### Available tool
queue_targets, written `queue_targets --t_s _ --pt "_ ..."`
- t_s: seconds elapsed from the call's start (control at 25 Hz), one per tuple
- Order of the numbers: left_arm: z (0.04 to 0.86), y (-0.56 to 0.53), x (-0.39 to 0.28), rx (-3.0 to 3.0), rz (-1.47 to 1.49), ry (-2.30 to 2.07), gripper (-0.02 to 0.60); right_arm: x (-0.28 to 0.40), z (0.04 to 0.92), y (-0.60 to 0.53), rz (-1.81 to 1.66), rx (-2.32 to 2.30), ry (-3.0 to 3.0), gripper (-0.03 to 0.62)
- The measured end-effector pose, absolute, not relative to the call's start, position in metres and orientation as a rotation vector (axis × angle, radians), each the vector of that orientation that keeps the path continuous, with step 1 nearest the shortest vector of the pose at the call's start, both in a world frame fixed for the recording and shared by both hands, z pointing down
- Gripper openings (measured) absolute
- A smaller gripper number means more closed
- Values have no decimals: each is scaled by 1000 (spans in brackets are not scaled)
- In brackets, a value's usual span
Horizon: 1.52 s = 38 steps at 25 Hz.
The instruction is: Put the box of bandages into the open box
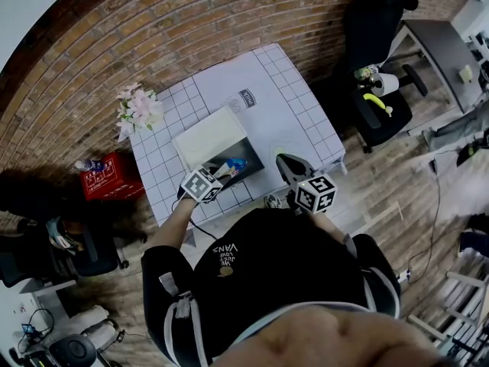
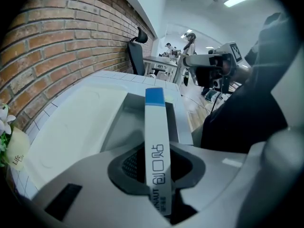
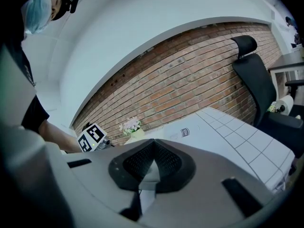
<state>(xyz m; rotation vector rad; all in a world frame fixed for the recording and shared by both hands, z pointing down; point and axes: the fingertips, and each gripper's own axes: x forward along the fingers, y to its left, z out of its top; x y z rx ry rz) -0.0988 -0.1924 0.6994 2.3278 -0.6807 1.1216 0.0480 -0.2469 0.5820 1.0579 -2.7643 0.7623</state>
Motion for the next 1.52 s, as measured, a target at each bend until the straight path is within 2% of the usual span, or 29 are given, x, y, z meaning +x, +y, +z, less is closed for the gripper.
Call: queue_targets --t_s 0.72,1.52 --pt "708 -203 -82 2315 1143 -596 86 59 589 -255 786 1059 -2751 -6" --pt "693 -224 -101 2326 1141 -712 98 52 592 -258 789 1011 -2757 -6"
